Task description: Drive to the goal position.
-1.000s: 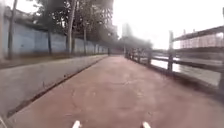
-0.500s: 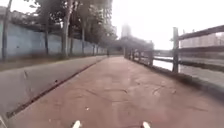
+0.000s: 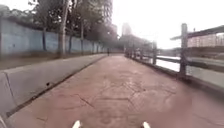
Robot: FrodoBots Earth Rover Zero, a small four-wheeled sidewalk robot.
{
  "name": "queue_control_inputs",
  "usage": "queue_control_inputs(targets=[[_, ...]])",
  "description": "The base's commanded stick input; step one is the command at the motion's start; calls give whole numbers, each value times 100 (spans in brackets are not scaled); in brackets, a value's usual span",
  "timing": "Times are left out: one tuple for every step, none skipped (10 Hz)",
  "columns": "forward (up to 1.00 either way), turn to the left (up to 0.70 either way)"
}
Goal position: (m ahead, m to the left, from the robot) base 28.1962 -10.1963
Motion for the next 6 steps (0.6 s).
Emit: queue_control_inputs(targets=[[70, 0], [70, 0], [70, 0], [70, 0], [70, 0], [70, 0]])
